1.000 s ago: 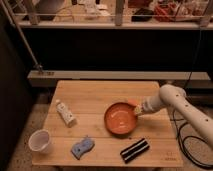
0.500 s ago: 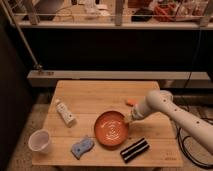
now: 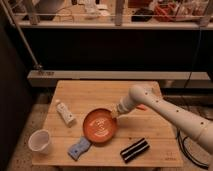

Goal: Drag the ceramic bowl in a circle

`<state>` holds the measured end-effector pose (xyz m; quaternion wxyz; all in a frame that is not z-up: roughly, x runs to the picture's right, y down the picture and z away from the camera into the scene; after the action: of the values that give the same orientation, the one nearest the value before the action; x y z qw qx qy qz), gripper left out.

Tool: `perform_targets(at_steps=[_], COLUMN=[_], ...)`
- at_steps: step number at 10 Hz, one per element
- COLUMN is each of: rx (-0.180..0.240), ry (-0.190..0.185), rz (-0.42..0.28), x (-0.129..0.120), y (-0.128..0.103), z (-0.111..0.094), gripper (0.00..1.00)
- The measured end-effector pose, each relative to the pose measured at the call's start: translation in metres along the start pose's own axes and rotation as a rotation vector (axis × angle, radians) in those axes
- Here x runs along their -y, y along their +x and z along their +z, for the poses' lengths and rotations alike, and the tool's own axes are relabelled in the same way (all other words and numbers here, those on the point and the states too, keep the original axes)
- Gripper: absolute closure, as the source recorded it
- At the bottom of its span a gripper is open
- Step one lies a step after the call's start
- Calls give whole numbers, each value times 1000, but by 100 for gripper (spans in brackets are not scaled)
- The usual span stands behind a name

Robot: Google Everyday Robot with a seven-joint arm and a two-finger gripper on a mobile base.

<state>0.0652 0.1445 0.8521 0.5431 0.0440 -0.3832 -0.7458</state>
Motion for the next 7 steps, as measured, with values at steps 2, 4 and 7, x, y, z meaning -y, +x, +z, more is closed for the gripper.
perform_targets(at_steps=[2, 4, 7], rx=[-23, -43, -48], ry=[6, 10, -7], rz=[37, 100, 146], x=[-21, -49, -73], y=[31, 44, 30], z=[2, 0, -12], gripper=[99, 99, 99])
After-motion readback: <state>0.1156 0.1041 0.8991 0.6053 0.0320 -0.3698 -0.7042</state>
